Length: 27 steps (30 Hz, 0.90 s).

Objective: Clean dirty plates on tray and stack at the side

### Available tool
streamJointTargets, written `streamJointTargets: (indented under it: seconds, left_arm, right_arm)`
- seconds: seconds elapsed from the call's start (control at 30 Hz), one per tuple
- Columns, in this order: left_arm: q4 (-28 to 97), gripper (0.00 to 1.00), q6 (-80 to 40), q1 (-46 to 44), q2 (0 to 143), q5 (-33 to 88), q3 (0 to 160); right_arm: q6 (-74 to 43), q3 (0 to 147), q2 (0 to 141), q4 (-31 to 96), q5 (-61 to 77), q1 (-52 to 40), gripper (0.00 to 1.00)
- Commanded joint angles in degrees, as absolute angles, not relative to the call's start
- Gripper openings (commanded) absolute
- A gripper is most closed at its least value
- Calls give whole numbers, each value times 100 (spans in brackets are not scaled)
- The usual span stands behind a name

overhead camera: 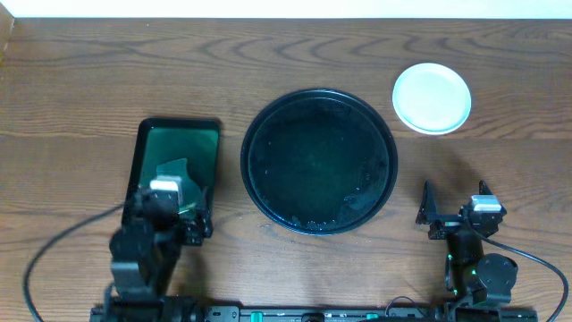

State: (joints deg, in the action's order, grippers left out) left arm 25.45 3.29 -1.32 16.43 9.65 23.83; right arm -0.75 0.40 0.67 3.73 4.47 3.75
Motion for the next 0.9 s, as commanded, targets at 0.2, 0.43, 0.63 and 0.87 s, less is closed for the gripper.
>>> streamJointTargets:
  seconds: [0.2, 0.43, 0.63, 0.87]
  left_arm:
    - [523, 80, 589, -104, 600, 1404, 558]
    - [379, 80, -882, -89, 172, 255, 23]
    - [421, 80, -923, -82, 8, 80, 23]
    - [421, 80, -631, -82, 8, 80, 23]
  right_arm:
    - [5, 32, 32, 392, 473, 392, 99]
    - [5, 32, 32, 392, 473, 392, 99]
    - [5, 32, 32, 392, 473, 392, 99]
    - [5, 32, 32, 392, 473, 392, 99]
